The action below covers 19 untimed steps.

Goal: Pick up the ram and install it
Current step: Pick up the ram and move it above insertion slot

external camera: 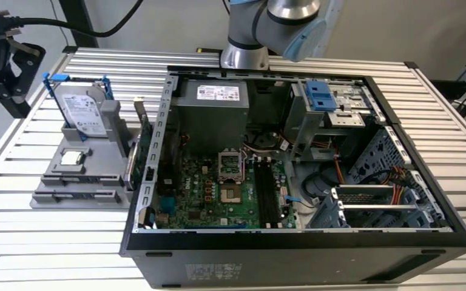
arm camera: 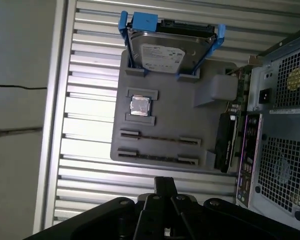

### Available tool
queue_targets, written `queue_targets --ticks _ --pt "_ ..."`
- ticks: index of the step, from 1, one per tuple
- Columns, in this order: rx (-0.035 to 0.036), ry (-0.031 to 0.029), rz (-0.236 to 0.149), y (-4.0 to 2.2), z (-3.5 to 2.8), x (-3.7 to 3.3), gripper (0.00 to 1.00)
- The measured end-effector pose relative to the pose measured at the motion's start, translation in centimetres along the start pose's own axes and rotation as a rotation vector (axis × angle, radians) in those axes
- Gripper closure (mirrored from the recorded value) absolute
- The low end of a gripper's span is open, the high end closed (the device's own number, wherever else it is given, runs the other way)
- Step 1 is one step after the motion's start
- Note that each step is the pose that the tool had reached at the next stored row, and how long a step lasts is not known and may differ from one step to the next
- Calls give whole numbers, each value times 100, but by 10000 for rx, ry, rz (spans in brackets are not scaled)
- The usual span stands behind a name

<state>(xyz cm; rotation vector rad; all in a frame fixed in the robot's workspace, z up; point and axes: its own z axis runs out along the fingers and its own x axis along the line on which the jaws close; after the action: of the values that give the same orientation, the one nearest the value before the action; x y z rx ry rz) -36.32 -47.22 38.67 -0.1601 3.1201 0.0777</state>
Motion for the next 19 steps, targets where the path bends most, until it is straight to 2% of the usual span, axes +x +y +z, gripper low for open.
queue_targets --ticks 5,13,19 --pt "2 22 -426 0 -1 1 100" --pt "-4 70 -1395 0 -1 1 100" --pt "31 115 -2138 5 -1 3 100"
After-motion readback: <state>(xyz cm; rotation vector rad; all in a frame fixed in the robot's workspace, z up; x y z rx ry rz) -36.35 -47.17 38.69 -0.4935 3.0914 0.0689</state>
